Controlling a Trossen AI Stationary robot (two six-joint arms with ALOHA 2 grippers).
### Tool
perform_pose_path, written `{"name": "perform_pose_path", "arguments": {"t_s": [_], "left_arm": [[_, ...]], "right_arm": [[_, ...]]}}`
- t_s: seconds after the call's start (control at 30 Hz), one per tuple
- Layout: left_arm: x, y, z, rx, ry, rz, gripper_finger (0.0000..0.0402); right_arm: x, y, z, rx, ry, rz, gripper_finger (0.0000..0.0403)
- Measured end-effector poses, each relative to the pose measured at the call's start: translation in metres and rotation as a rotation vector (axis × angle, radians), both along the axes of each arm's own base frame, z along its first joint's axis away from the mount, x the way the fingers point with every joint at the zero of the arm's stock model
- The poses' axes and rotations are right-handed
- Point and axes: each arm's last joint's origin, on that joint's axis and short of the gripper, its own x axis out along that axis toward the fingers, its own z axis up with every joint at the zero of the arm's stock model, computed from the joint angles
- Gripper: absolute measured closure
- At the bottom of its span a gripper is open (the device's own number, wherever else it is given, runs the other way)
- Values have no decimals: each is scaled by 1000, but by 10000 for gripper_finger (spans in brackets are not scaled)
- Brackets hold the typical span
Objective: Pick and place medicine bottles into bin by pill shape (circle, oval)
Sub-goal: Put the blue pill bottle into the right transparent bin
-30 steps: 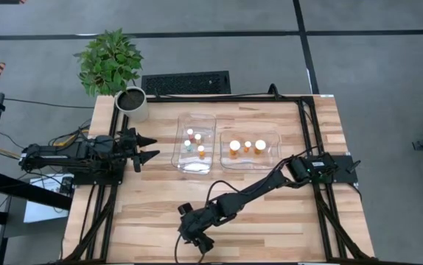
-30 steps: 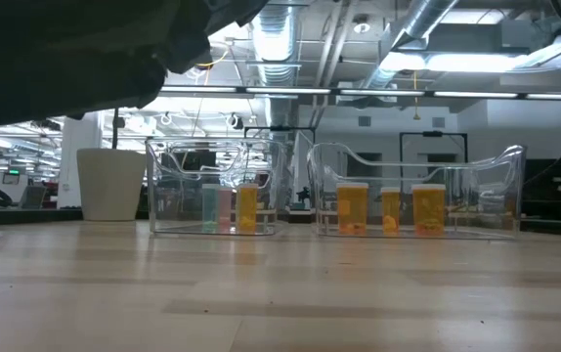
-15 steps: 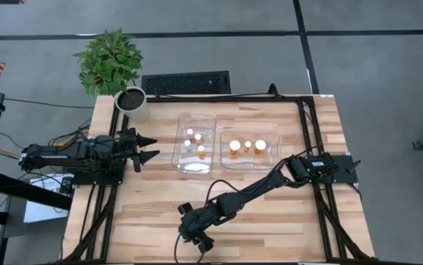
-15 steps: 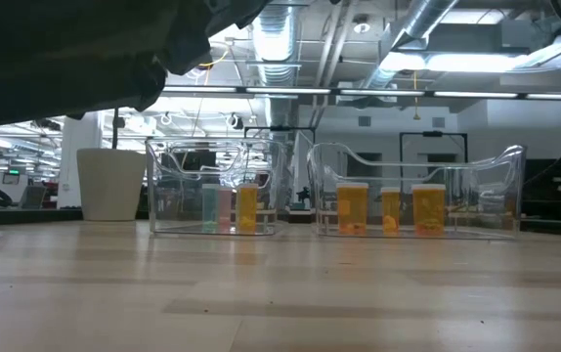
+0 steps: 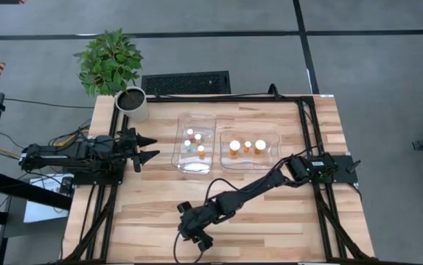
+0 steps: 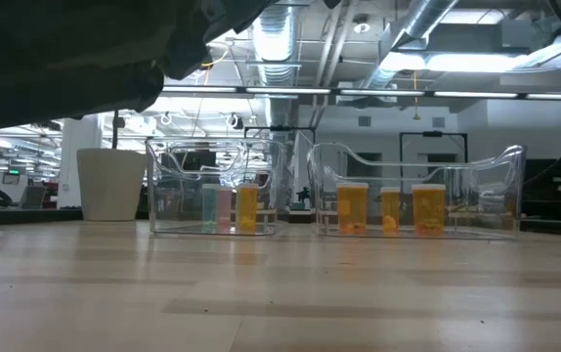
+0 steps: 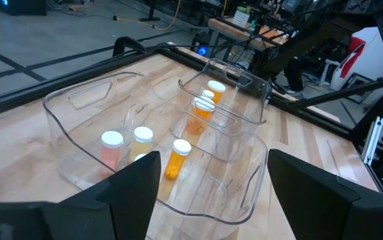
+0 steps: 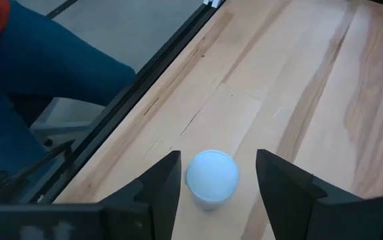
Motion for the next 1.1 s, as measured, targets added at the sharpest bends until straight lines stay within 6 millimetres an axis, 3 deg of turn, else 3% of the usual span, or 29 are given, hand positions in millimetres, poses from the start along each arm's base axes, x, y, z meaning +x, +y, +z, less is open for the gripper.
{"name": "perform_pose_path", "arguments": {"t_s": [0.23,0.4,0.57,1.1], "left_arm": [[0,0,0,0,0,0,132],[0,0,0,0,0,0,132],[0,0,0,0,0,0,132],[0,0,0,4,1,-1,132]], "right_arm": [[0,-1,0,5,3,-1,202],[2,2,-21,42,49,14,206],[5,-3,-12,81,33,17,206],[4,-4,-14,62,50,19,236]]}}
